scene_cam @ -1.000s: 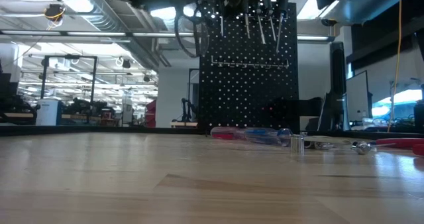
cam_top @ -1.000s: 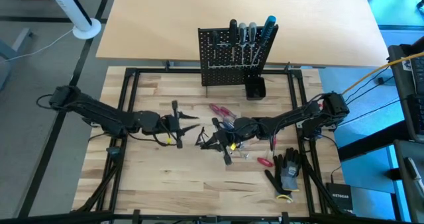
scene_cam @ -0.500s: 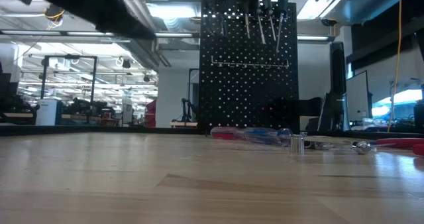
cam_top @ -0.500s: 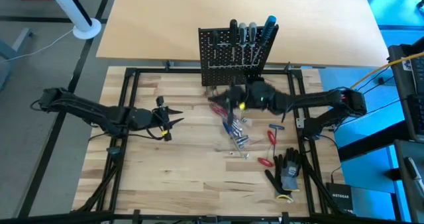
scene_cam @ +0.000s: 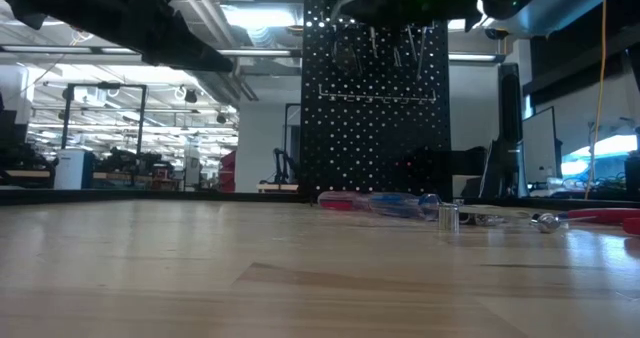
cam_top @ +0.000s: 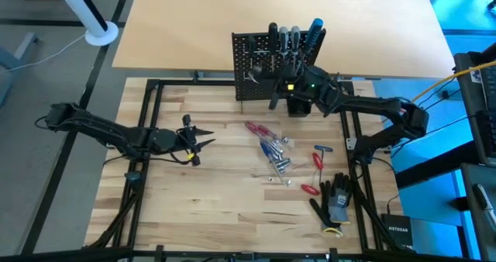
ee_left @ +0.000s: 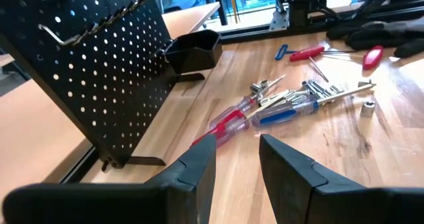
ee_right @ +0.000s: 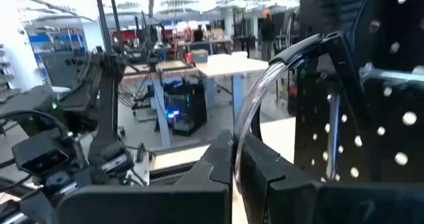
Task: Hang tools onto peg board
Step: Hang the black safety glasses on the peg board
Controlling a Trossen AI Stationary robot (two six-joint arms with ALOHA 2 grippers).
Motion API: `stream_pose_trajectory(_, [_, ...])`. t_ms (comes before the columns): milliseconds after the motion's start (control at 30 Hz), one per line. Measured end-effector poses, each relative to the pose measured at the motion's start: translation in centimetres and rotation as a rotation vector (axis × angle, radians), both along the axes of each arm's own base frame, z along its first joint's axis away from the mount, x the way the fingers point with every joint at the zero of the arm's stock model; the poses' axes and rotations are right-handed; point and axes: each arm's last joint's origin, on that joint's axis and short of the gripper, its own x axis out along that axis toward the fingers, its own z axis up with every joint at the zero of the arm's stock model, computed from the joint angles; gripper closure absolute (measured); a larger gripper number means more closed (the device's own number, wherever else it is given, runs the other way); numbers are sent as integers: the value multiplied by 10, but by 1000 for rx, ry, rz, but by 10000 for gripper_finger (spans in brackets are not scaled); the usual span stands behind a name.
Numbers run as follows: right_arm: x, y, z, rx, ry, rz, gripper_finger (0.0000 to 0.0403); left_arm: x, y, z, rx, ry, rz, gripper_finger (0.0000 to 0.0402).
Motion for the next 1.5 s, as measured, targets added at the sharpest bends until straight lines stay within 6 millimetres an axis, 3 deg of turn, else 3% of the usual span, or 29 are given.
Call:
stream_pose_trajectory(200, [-3,-10,1,2,-28,-7,391,0,0,0,0,-1,0,295])
stream_pose_trajectory(567, [-14,-28,1,9,-37,193,391,1,0,2,4,-16,-2,295])
stream_pose_trajectory(1500, [-9,-32,-5,41,-40,101,391,1,0,2,2,-22,-1,295])
